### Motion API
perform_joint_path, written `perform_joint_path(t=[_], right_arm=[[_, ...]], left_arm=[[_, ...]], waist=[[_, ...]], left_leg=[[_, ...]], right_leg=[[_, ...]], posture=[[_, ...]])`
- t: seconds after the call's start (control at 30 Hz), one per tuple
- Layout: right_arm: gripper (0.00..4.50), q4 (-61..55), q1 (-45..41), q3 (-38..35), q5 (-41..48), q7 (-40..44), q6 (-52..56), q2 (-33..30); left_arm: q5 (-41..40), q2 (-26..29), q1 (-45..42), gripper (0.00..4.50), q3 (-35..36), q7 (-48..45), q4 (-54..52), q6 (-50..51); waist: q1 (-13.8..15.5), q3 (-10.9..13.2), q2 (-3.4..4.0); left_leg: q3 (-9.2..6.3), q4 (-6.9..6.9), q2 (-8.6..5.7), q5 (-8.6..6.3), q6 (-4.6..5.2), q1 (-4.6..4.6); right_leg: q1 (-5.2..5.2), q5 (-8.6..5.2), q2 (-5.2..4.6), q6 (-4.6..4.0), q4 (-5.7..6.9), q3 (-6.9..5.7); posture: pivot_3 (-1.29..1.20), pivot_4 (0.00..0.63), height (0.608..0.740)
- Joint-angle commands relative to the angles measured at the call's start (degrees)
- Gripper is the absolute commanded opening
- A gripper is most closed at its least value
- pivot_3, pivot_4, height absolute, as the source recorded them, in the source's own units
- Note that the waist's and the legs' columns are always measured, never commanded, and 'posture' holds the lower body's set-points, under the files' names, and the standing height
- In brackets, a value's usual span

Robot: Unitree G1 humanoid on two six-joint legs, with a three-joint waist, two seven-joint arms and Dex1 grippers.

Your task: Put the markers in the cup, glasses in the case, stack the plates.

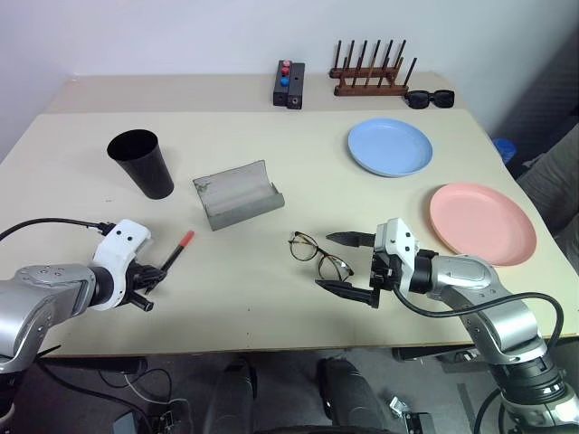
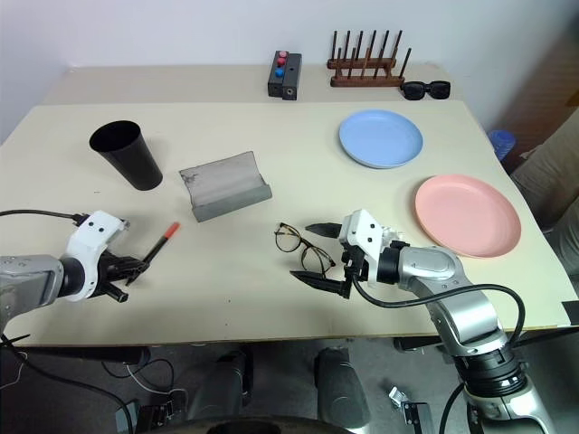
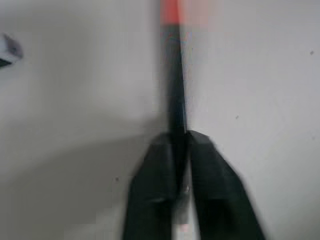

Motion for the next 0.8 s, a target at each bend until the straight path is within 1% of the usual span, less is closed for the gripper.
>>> perform_joint_path(t=[0.03,0.1,0.17,0.23,0.3,0.4,0.5,0.53,0.67,0.73,0.8], right_arm=[[4.5,-1.5,-2.4,-0.1,1.1,0.5,-0.1,0.2],[4.5,-0.6,-3.9,-0.1,1.1,0.1,-0.2,1.1],[4.5,0.4,-5.5,-0.7,2.0,-0.7,0.4,2.5],[4.5,1.7,-7.7,-1.7,3.1,-2.1,0.8,4.6],[4.5,3.0,-9.7,-2.2,3.4,-3.4,0.5,6.4],[4.5,5.0,-12.9,-1.9,2.9,-5.8,-0.4,9.5],[4.5,6.3,-15.3,-1.3,2.2,-8.3,-1.1,13.0],[4.5,6.6,-16.0,-1.0,1.9,-9.2,-1.3,14.1],[4.5,9.0,-19.3,0.3,-1.3,-16.3,-3.3,21.1],[4.5,10.3,-20.6,1.5,-3.3,-19.4,-4.1,24.4],[4.5,10.7,-20.9,2.8,-4.9,-20.9,-4.7,26.4]], left_arm=[[0.9,-0.5,1.0,0.05,0.7,-0.3,-0.5,-1.4],[1.6,-1.7,0.8,0.05,2.6,0.1,-1.1,-4.7],[0.6,-4.5,-0.5,0.05,6.2,0.6,-0.8,-7.0],[-0.6,-8.6,-2.3,0.05,10.8,1.0,-1.2,-11.9],[-0.1,-12.2,-4.1,0.05,13.9,2.4,-1.8,-17.7],[1.9,-18.1,-10.3,0.05,16.4,8.9,0.9,-23.9],[9.1,-23.1,-16.9,0.05,15.6,19.3,4.8,-31.0],[11.9,-24.4,-19.0,0.05,14.5,22.3,6.3,-34.1],[19.6,-28.3,-26.8,0.05,9.2,27.9,14.8,-44.1],[23.1,-29.5,-30.1,0.05,7.9,30.5,20.4,-49.5],[24.9,-29.8,-32.0,0.05,7.6,31.4,24.7,-53.1]], waist=[[0.0,0.0,0.0],[0.0,0.0,0.0],[0.1,0.0,-0.02],[0.2,0.0,-0.05],[0.3,0.0,-0.1],[0.4,0.0,-0.1],[0.4,0.0,-0.11],[0.4,0.0,-0.11],[0.4,0.0,-0.12],[0.3,0.0,-0.11],[0.3,0.0,-0.11]], left_leg=[[0.0,0.0,0.0,0.0,0.0,0.0],[0.0,0.0,0.0,0.0,0.0,0.0],[-0.01,0.0,0.0,0.0,0.0,0.0],[-0.02,0.02,0.0,0.0,0.0,-0.02],[-0.03,0.05,0.0,0.01,0.0,-0.03],[-0.04,0.06,0.0,0.01,0.0,-0.01],[-0.08,0.08,-0.01,0.03,0.0,0.0],[-0.1,0.08,-0.01,0.03,0.0,0.0],[-0.14,0.07,0.0,0.03,0.0,-0.01],[-0.16,0.07,0.0,0.05,-0.03,-0.01],[-0.17,0.06,0.0,0.06,-0.04,-0.01]], right_leg=[[0.0,0.0,0.0,0.0,0.0,0.0],[0.0,0.0,0.0,0.0,0.0,0.0],[0.0,0.0,0.0,-0.01,0.0,-0.01],[0.02,0.01,0.0,-0.01,0.0,-0.03],[0.04,0.01,0.0,0.0,0.0,-0.04],[0.08,0.03,0.0,0.01,0.01,-0.05],[0.12,0.05,0.04,0.08,0.05,-0.05],[0.12,0.13,0.05,0.21,0.07,-0.05],[0.12,0.19,0.1,0.33,0.07,-0.05],[0.11,0.24,0.13,0.42,0.08,-0.05],[0.1,0.3,0.13,0.54,0.08,-0.05]], posture=[[0.0,0.15,0.74],[0.0,0.15,0.74],[0.0,0.15,0.74],[0.0,0.15,0.74],[0.0,0.15,0.74],[0.0,0.15,0.74],[0.0,0.15,0.74],[0.0,0.15,0.74],[0.0,0.15,0.74],[0.0,0.15,0.74],[0.0,0.15,0.74]])
